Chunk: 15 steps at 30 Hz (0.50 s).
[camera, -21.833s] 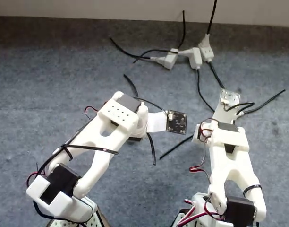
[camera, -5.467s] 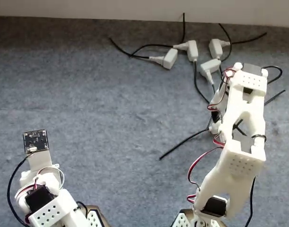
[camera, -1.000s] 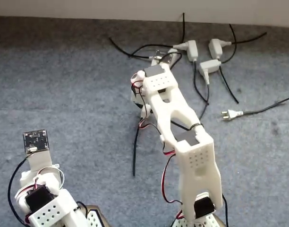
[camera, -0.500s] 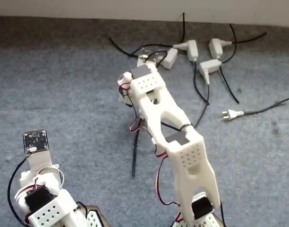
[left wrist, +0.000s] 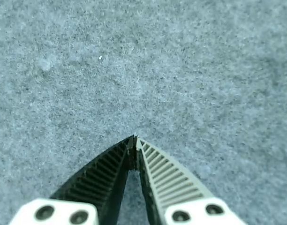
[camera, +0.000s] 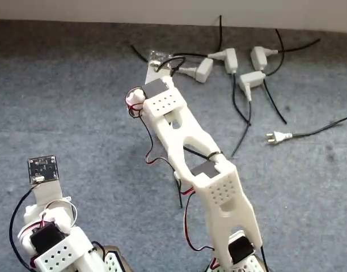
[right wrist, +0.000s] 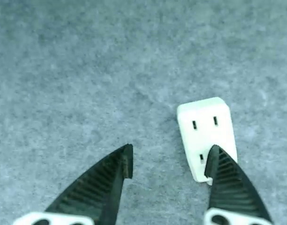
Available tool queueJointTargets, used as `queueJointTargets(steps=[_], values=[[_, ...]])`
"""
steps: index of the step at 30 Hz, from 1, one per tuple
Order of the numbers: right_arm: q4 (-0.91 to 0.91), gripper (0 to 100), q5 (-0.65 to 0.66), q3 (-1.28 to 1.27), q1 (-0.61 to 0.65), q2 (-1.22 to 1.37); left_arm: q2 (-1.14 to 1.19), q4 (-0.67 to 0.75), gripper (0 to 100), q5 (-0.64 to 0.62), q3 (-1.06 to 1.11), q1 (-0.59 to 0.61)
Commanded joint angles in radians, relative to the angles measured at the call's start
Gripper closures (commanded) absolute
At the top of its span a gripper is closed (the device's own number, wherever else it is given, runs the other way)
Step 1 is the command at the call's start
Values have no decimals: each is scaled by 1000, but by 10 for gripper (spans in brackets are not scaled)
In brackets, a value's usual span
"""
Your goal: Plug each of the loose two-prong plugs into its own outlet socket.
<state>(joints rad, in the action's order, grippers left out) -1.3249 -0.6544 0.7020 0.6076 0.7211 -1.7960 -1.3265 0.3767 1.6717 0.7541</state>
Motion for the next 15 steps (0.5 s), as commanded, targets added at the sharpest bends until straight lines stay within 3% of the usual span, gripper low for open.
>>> queueJointTargets(steps=[1,4,9,11,15], values=[[-67,752,11,137,-18,-28,-2,0,990,-2,-2,-15],[-209,752,54,266,-70,-28,-2,0,990,-2,-2,-13],[-444,752,394,509,-185,-35,-2,0,990,-2,-2,-13],[-444,753,482,470,-285,-68,-2,0,990,-2,-2,-12],[-440,753,499,305,-535,-185,-2,0,991,-2,-1,-12]])
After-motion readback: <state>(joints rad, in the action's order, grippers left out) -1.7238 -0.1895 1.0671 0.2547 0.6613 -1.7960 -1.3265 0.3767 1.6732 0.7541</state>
